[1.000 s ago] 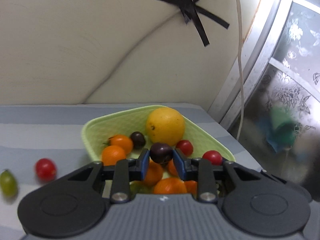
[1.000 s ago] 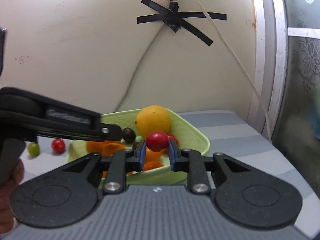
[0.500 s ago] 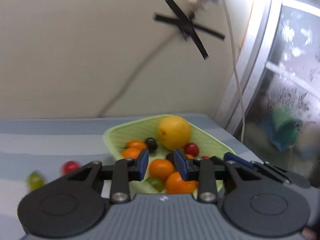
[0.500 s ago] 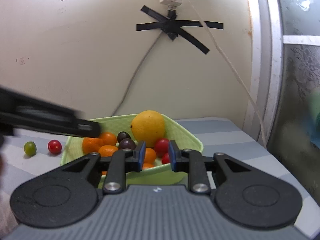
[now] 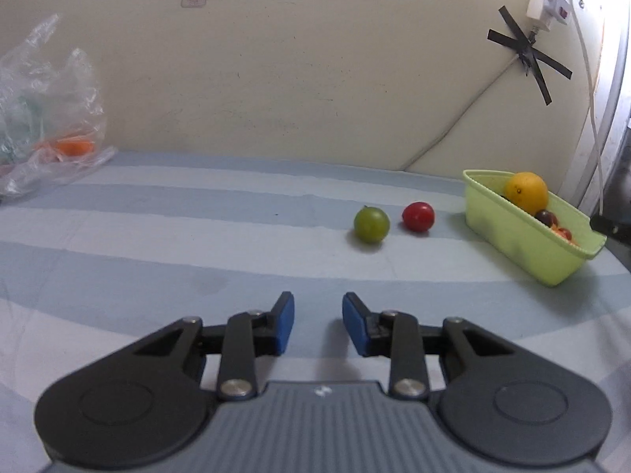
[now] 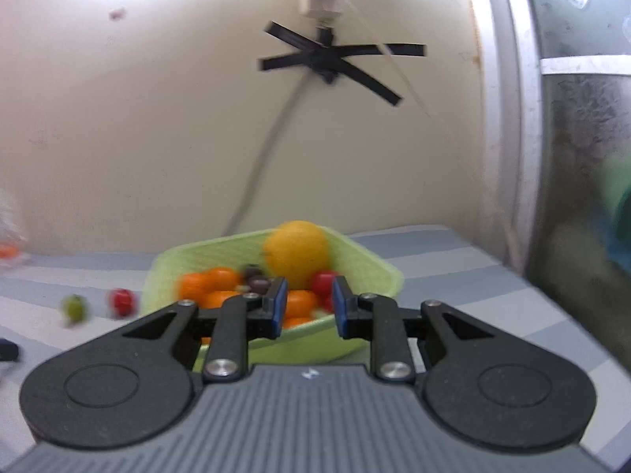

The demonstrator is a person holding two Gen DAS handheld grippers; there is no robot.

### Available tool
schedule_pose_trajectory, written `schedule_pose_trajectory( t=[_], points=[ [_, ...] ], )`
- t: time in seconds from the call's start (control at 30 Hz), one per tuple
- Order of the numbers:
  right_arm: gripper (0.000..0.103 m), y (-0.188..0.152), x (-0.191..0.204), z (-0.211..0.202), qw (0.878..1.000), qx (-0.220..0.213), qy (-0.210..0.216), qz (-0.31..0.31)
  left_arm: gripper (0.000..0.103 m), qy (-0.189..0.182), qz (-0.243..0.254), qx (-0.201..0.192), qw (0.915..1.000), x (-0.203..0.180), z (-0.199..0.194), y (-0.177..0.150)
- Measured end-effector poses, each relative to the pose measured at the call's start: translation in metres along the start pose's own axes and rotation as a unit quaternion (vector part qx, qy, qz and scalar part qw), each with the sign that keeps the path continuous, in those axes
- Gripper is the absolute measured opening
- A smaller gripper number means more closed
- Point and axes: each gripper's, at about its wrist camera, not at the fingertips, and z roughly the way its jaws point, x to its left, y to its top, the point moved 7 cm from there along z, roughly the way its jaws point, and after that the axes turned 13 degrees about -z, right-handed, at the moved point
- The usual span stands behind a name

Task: Organize fruits
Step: 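Move the right tool to the last red cherry tomato and grasp it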

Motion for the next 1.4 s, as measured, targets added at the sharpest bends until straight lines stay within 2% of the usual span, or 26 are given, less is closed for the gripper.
schedule_pose_trajectory(
  t=[0.13, 0.27, 0.37, 0.5, 0.6, 0.67, 0.7, 0.77, 0.83, 0.9, 1.03, 1.17, 1.3, 1.37, 1.4],
  points=[
    [0.027, 0.014, 0.049, -0.012, 0.997, -0.006, 0.067, -0.028, 0.034, -0.006, -0.011, -0.004, 0.9999, -0.002, -0.001, 0.000],
    [0.027, 0.019, 0.108, 0.003, 0.989, 0.023, 0.124, -0.075, 0.034, -0.021, -0.029, -0.005, 0.9994, 0.002, -0.003, -0.001],
    [0.027, 0.018, 0.140, 0.035, 0.985, 0.054, 0.134, -0.090, 0.034, -0.031, -0.044, -0.006, 0.9985, 0.006, -0.003, 0.001],
    [0.027, 0.017, 0.160, 0.074, 0.984, 0.089, 0.127, -0.091, 0.034, -0.032, -0.047, -0.008, 0.9983, 0.006, -0.004, 0.000],
    [0.028, 0.017, 0.170, 0.095, 0.982, 0.106, 0.124, -0.097, 0.034, -0.035, -0.049, -0.008, 0.9982, 0.006, -0.004, 0.000],
    [0.040, 0.018, 0.174, 0.104, 0.981, 0.111, 0.118, -0.104, 0.034, -0.036, -0.051, -0.009, 0.9980, 0.006, -0.004, 0.000],
    [0.042, 0.018, 0.175, 0.109, 0.981, 0.115, 0.118, -0.106, 0.034, -0.036, -0.051, -0.009, 0.9980, 0.006, -0.004, 0.000],
    [0.041, 0.016, 0.175, 0.115, 0.978, 0.128, 0.125, -0.105, 0.034, -0.036, -0.052, -0.011, 0.9980, 0.006, -0.005, 0.000],
    [0.020, 0.012, 0.172, 0.116, 0.977, 0.141, 0.127, -0.100, 0.034, -0.036, -0.052, -0.011, 0.9979, 0.007, -0.005, 0.001],
    [0.005, 0.011, 0.167, 0.111, 0.977, 0.141, 0.130, -0.090, 0.034, -0.036, -0.054, -0.012, 0.9978, 0.007, -0.005, 0.001],
    [0.005, 0.006, 0.154, 0.093, 0.979, 0.132, 0.127, -0.085, 0.034, -0.031, -0.051, -0.009, 0.9982, 0.008, -0.004, 0.003],
    [0.013, 0.014, 0.152, 0.085, 0.981, 0.105, 0.129, -0.098, 0.037, -0.017, -0.031, -0.014, 0.9993, 0.002, -0.005, 0.003],
    [0.016, 0.033, 0.162, 0.097, 0.979, 0.093, 0.145, -0.106, 0.037, -0.017, -0.036, -0.016, 0.9991, 0.004, -0.006, 0.004],
    [0.017, 0.040, 0.169, 0.110, 0.978, 0.094, 0.136, -0.128, 0.037, -0.018, -0.039, -0.017, 0.9989, 0.004, -0.007, 0.003],
    [0.021, 0.043, 0.172, 0.119, 0.977, 0.099, 0.134, -0.133, 0.037, -0.018, -0.039, -0.018, 0.9989, 0.004, -0.007, 0.003]
  ],
)
